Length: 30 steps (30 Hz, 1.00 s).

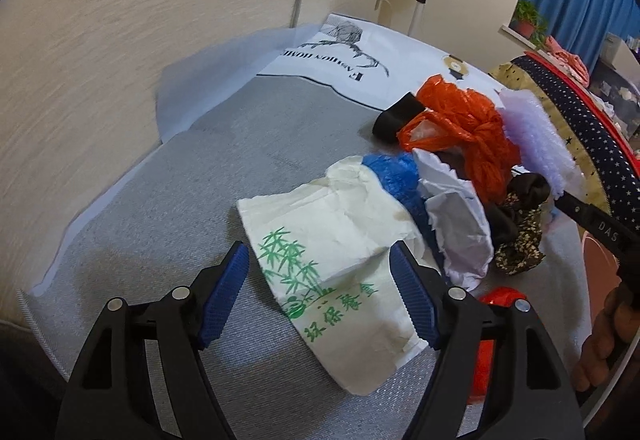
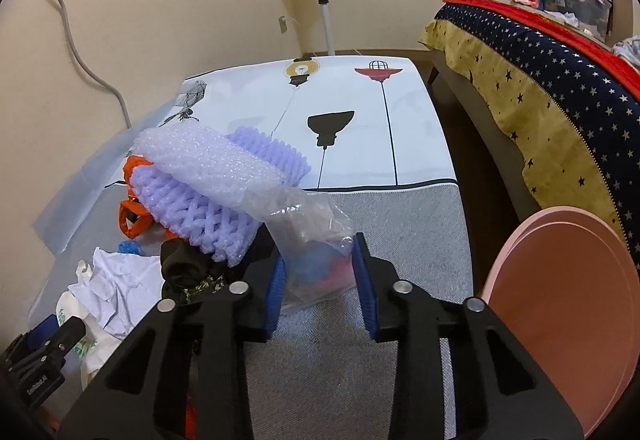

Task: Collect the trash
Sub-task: 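Grasp the clear plastic bag with the right tool while the left tool grasps the white cloth bag, then carry the clear bag with the right tool over the pink bin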

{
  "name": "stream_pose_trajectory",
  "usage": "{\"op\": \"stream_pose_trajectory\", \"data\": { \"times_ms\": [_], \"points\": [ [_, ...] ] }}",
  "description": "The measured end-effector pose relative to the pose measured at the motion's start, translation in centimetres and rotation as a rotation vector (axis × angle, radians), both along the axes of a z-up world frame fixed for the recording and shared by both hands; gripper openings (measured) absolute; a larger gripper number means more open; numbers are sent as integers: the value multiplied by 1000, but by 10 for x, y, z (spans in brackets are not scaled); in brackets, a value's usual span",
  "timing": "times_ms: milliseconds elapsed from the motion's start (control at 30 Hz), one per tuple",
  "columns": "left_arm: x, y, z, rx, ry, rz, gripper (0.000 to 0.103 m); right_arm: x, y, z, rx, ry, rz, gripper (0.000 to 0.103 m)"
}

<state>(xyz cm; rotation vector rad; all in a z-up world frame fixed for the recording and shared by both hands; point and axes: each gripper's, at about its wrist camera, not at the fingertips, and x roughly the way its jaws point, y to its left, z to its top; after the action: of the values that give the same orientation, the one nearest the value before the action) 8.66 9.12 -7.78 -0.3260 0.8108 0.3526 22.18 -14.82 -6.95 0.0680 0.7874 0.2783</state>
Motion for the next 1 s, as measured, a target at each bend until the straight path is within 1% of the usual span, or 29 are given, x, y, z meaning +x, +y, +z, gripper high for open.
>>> {"op": "stream_pose_trajectory", "data": {
  "times_ms": [33,100,133,200,233,300,400,467,600,833,1000],
  "points": [
    [0,0,1,-4,-4,-5,66,-1,0,0,1,1,2,28],
    [0,-1,2,-8,-9,-9,53,-1,-2,2,4,5,-1,26],
    [0,-1,4,-9,-13,-11,49,-2,-3,3,7,7,-4,25],
    [-2,-2,8,-17,-28,-22,36,-5,-6,6,8,4,-8,25],
    [-3,-3,10,-15,-34,-28,33,-7,-7,8,6,-1,-10,24],
    [-4,-6,15,-8,-51,-42,20,-12,-8,13,7,-9,-13,24],
    [-7,-9,23,-8,-84,-64,10,-21,-12,23,8,-26,-12,23],
    [-11,-12,29,-6,-107,-78,6,-28,-15,29,6,-40,-14,23],
    [-19,-17,41,-2,-151,-104,4,-43,-26,42,10,-60,-25,23],
    [-37,-27,69,49,-234,-141,2,-76,-45,68,8,-111,-33,23],
    [-49,-33,83,64,-265,-151,2,-102,-60,89,-8,-156,-37,23]
  ]
}}
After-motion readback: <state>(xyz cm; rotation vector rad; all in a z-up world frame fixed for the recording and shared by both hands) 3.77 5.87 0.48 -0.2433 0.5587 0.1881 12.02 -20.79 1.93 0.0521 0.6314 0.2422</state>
